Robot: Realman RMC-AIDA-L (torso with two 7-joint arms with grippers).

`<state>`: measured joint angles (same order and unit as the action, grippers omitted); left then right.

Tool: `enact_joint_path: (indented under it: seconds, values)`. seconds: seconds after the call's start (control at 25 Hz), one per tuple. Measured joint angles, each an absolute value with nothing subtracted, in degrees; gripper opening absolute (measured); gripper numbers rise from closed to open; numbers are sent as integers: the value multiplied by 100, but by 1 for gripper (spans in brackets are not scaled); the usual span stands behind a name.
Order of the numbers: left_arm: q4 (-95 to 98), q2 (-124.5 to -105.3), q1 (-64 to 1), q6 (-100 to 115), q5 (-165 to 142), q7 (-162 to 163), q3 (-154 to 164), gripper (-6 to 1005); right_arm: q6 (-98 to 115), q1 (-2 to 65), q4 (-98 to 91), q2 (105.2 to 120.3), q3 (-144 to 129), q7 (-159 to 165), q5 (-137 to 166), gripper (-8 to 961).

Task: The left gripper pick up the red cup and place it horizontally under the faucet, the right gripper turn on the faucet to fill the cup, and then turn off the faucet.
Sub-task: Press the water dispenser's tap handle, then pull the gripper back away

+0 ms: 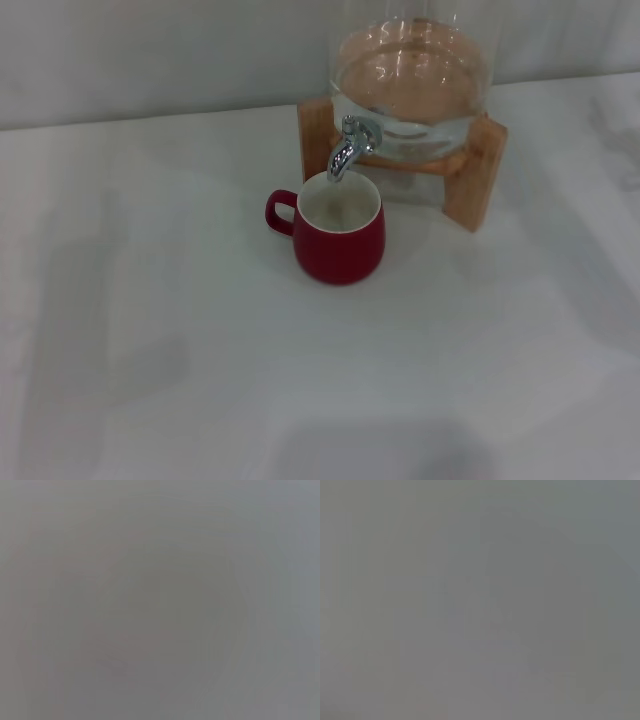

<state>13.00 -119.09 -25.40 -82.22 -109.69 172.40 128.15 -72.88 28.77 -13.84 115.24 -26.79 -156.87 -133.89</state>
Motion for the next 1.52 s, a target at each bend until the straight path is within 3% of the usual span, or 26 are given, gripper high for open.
enact_joint_path:
  seconds: [0.4, 0.88, 1.52]
  values:
    - [1286, -11894, -2549, -8195, -10967, 17226, 12815, 837, -9321, 2447, -1379, 11507, -3693, -14360, -13391, 672]
    - [1228, -11892, -2566, -8124, -10968, 17215, 12814, 837, -9498, 2087, -1677, 11481, -6079, -14394, -12772, 671]
    - [1231, -11918, -2570, -8015, -10968, 17200, 12817, 837, -9067, 2541, -1662, 11574, -6472, -14415, -11418, 671]
